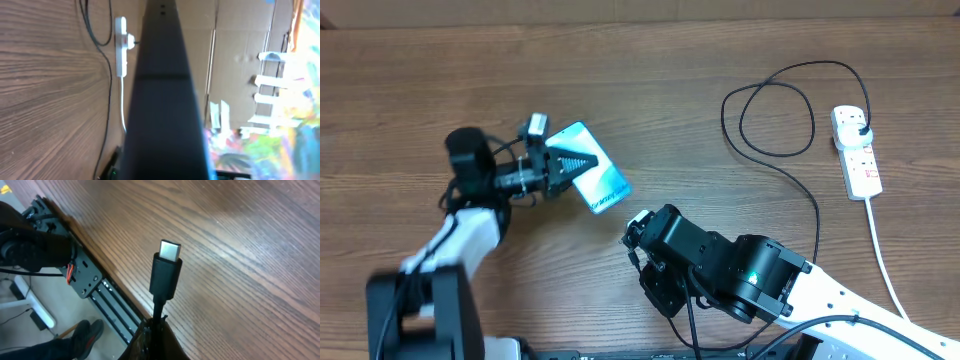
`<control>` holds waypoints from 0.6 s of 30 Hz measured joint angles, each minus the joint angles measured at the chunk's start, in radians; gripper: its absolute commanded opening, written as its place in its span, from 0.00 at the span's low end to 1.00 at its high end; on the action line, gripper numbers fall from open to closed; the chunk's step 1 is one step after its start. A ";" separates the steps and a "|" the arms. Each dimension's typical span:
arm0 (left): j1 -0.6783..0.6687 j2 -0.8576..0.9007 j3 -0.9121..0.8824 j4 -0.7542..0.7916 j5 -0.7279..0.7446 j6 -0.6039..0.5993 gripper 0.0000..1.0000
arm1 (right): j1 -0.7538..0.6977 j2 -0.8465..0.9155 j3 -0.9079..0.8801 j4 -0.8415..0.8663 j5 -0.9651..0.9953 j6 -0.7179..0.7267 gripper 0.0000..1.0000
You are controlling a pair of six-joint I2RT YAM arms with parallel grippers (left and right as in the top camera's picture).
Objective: Plug charger to phone and switch on socket
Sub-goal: 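Raise the phone with the left gripper, bring the plug toward it, then align the USB-C plug under the phone's bottom port with right gripper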
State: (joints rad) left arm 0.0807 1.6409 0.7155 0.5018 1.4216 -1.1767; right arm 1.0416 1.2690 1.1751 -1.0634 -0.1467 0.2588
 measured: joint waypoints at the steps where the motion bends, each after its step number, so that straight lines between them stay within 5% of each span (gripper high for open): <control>1: -0.013 0.043 0.032 0.000 0.007 -0.005 0.04 | 0.000 0.000 0.000 0.001 0.011 0.004 0.04; 7: -0.121 0.215 0.224 0.013 0.078 -0.023 0.04 | -0.001 0.000 0.000 0.001 0.088 0.074 0.04; 18: -0.161 0.220 0.237 0.025 0.124 0.008 0.04 | -0.001 0.011 0.000 -0.013 0.081 0.177 0.04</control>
State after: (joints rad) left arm -0.0803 1.8614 0.9527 0.5270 1.5459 -1.1683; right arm 1.0405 1.2804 1.1751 -1.0767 -0.0658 0.4355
